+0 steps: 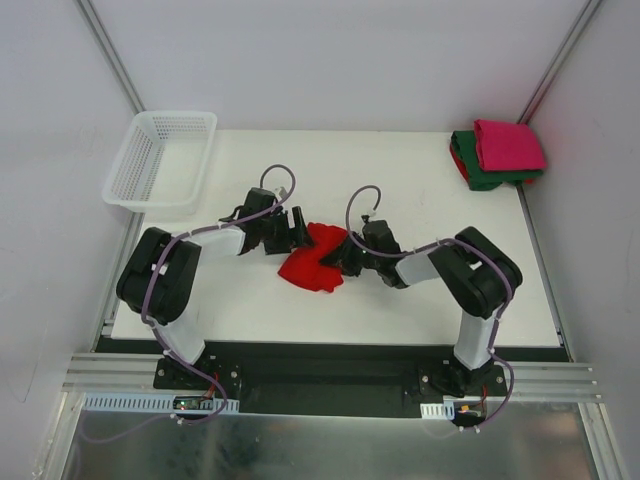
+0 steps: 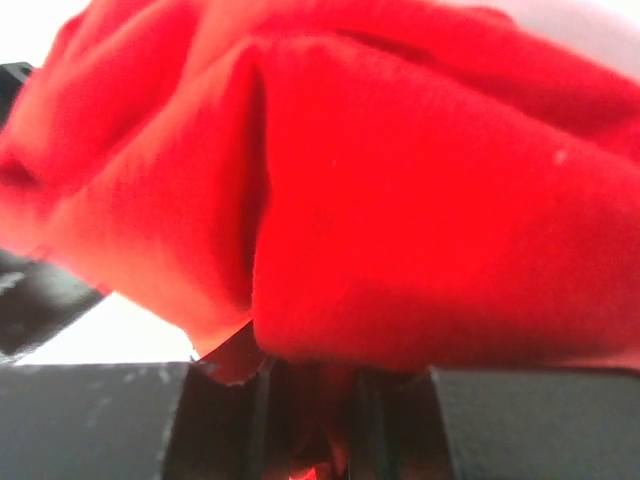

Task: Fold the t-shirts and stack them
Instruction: Put the neatly folded tshirt into the corner of the board with the right arm

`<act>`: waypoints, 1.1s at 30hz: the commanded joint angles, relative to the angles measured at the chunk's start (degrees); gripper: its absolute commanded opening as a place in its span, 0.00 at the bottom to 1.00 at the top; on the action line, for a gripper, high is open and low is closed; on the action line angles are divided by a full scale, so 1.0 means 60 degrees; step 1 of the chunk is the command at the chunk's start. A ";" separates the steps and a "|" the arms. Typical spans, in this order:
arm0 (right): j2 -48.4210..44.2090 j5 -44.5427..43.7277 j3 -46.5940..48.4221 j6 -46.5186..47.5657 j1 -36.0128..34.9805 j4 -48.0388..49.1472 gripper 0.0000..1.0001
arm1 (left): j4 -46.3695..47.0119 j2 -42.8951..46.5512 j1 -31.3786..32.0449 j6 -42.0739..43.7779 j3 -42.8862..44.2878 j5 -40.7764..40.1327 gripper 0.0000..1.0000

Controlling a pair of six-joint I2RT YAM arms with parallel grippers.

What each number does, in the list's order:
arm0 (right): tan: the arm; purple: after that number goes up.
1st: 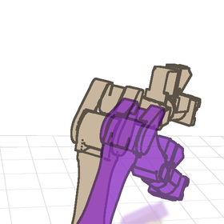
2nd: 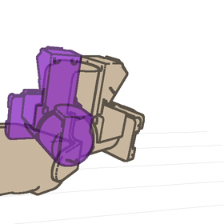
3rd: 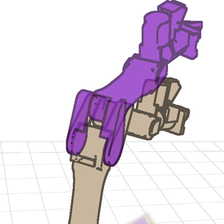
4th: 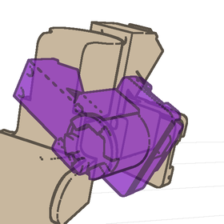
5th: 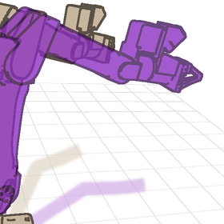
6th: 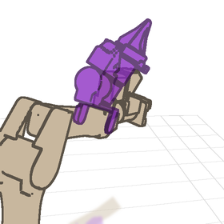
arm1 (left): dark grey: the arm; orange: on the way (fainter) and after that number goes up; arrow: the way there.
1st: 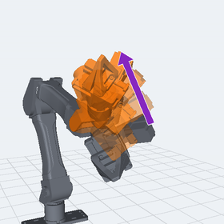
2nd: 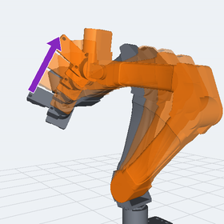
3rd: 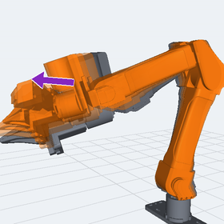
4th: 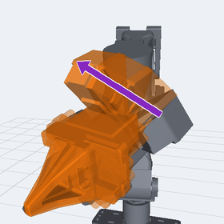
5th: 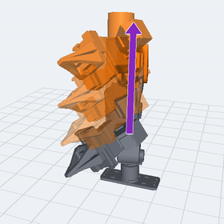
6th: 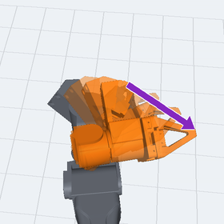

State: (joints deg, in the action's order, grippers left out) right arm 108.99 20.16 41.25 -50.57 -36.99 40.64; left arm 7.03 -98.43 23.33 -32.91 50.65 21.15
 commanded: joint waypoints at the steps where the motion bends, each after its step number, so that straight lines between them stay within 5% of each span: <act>1: -0.1170 -0.1249 -0.0431 0.1525 -0.0090 -0.2772 0.01 | -0.0629 0.0482 0.0154 0.0255 -0.0122 -0.0550 0.91; 2: -0.1492 -0.1382 -0.0416 0.1746 -0.0089 -0.3094 0.01 | -0.0673 0.0526 0.0125 0.0255 -0.0122 -0.0667 0.99; 7: -0.3792 -0.2537 0.0314 0.2845 -0.0060 -0.5716 0.01 | -0.0790 0.0658 -0.0065 0.0255 -0.0195 -0.0843 0.99; 15: -0.5010 -0.2891 0.1531 0.4074 0.0496 -0.7431 0.01 | -0.0805 0.0717 -0.0154 0.0211 -0.0298 -0.0844 0.99; 33: -0.3109 -0.0300 0.5148 0.5147 0.4259 -0.6130 0.01 | -0.0615 0.0717 -0.0168 -0.0067 -0.0576 -0.0683 0.99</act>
State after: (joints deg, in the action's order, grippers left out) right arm 87.44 12.56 63.59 -21.23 -15.40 -3.62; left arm 5.37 -94.80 22.79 -32.62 48.75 17.52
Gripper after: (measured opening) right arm 0.220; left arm 0.993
